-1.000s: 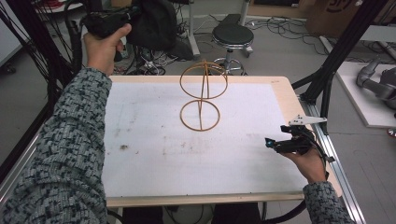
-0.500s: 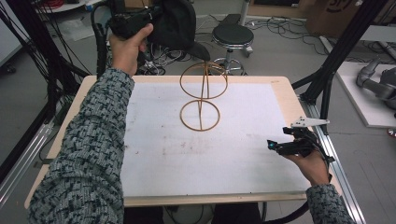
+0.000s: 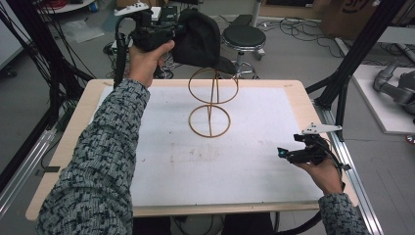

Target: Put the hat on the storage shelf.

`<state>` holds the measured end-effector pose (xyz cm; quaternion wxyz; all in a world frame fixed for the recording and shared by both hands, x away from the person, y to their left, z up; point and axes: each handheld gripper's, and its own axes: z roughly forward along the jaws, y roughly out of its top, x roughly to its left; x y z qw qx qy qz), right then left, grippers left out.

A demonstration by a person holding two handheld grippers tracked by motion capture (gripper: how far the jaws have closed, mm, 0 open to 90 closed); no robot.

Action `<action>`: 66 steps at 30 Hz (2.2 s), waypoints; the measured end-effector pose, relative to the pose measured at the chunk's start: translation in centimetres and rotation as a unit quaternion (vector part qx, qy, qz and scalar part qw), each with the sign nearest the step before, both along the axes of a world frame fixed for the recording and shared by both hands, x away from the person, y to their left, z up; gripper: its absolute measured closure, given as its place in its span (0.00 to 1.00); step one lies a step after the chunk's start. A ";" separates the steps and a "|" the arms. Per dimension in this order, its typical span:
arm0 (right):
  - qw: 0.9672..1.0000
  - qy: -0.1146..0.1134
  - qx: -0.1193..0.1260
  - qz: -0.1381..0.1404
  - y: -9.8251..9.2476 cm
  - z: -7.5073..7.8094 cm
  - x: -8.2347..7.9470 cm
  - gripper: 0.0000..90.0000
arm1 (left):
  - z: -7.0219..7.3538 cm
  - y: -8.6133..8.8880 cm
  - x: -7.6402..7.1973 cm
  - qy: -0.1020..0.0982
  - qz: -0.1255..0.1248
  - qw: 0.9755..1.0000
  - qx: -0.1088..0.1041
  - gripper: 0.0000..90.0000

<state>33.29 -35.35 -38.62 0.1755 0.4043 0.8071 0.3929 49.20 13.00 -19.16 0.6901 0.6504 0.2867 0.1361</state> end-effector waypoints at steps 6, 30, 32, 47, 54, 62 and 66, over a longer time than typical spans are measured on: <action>1.000 0.004 0.000 0.000 0.0 -0.1 0.0 0.11 | -2.0 -0.3 -0.3 0.012 -0.008 0.999 0.033 0.97; 1.000 0.009 -0.001 0.010 0.9 -0.7 0.3 0.11 | -6.4 -2.2 -2.8 -0.027 -0.029 0.987 0.159 0.91; 1.000 0.011 -0.001 0.010 0.9 -0.8 0.2 0.11 | -6.8 -1.9 -2.6 -0.020 -0.017 0.987 0.157 0.90; 1.000 0.007 -0.005 0.016 1.5 -0.7 0.5 0.11 | -8.0 0.9 -2.6 0.012 0.002 0.990 0.144 0.60; 1.000 0.009 -0.006 0.017 2.0 -0.5 0.7 0.11 | -8.0 2.5 -3.3 0.019 0.018 0.987 0.157 0.57; 1.000 0.009 -0.009 0.020 2.5 -0.1 1.0 0.11 | -8.1 3.9 -4.2 0.028 0.031 0.983 0.178 0.51; 1.000 0.009 -0.008 0.018 2.7 0.1 1.2 0.11 | -8.3 5.0 -5.1 0.031 0.039 0.980 0.193 0.49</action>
